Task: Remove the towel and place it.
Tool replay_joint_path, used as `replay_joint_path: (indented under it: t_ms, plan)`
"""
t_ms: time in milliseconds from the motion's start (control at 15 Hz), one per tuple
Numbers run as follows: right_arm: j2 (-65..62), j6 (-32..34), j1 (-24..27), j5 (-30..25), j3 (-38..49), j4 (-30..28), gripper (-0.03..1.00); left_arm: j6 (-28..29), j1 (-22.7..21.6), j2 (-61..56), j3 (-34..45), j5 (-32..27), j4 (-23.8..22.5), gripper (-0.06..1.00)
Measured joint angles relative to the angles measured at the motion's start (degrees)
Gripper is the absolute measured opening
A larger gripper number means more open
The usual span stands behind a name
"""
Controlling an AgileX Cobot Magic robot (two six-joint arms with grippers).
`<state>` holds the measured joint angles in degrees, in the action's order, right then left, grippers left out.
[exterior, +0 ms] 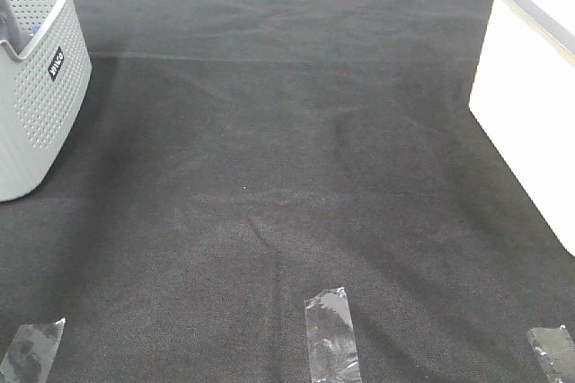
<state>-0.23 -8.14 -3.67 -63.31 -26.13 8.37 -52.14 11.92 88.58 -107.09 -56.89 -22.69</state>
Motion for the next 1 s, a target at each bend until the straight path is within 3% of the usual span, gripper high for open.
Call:
replay_joint_path:
  t_ms: [200,333,467,533,600,733,867,933,1000]
  plan:
    - [1.60,0.23,0.00,1.60,-0.57,0.00,0.77,0.00,6.99,-4.53,0.00,-0.06,-0.63,0.00]
    - [5.44,-0.97,0.00,8.14,-0.80,1.83,0.77,0.00,12.72,-6.70,0.00,-0.11,-0.92,0.00]
    - [14.38,-10.66,0.00,23.78,-1.09,11.12,0.75,-0.46,17.70,-7.51,0.00,-0.23,-1.03,0.00]
    - [19.60,-17.82,0.00,30.25,-1.15,19.14,0.72,-1.32,21.03,-7.79,0.00,-0.74,-1.03,0.00]
    - [25.04,-27.10,0.00,33.40,-1.26,27.90,0.68,-2.64,24.52,-7.79,0.00,-1.78,-1.03,0.00]
    - [36.84,-52.94,0.00,33.86,-1.26,49.73,0.58,-6.30,29.34,-7.68,0.00,-2.58,-0.97,0.00]
    - [47.84,-76.60,0.00,27.96,-1.38,70.19,0.56,-9.40,32.03,-7.68,0.00,-2.64,-0.97,0.00]
    - [58.61,-93.05,0.00,17.93,-3.44,83.19,0.59,-10.08,33.80,-7.68,0.00,-2.69,-0.97,0.00]
    - [64.11,-97.52,0.00,11.86,-5.67,85.71,0.62,-10.08,34.38,-7.68,0.00,-2.69,-0.97,0.00]
